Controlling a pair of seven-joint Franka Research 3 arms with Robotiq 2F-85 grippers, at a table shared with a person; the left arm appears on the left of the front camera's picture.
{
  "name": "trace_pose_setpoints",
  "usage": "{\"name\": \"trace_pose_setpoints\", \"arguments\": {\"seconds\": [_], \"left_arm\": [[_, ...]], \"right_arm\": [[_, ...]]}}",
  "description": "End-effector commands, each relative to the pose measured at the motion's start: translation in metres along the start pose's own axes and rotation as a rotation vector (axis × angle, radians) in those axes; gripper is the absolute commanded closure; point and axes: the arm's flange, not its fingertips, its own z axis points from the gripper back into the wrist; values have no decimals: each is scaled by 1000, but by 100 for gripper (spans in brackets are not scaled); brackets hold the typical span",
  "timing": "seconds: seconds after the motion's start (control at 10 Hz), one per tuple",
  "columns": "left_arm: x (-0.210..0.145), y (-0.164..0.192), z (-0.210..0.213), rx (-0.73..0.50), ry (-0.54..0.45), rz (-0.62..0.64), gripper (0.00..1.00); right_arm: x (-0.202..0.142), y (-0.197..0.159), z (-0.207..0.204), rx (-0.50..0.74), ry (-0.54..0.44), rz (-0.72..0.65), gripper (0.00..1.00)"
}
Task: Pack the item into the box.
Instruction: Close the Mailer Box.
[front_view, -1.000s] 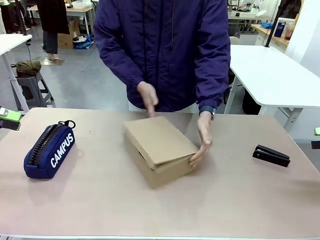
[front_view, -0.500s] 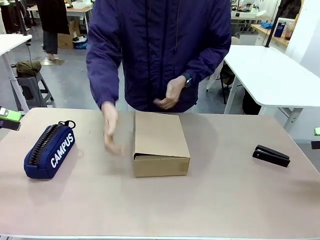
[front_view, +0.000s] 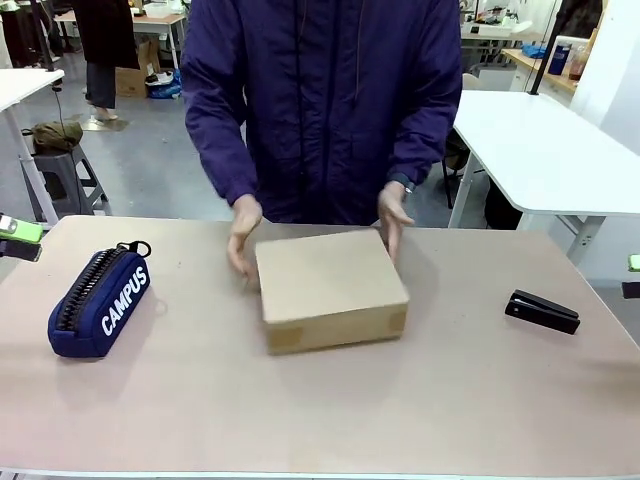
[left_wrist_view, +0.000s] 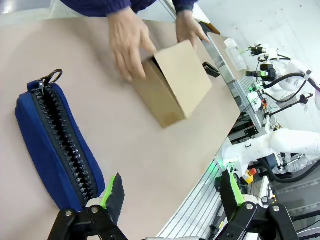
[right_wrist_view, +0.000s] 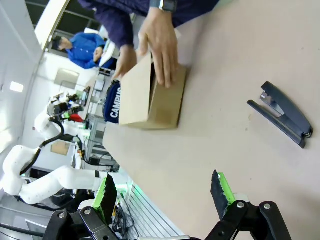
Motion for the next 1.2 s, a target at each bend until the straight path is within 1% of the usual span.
{"name": "trace_pose_setpoints", "arguments": {"seconds": [0.0,1.1], "left_arm": [[-1,-3,1,6,12,-7,0],[-1,-3,1,6,12,-7,0]], "right_arm": [[-4,2,1,12,5,8,0],[-4,2,1,12,5,8,0]]}}
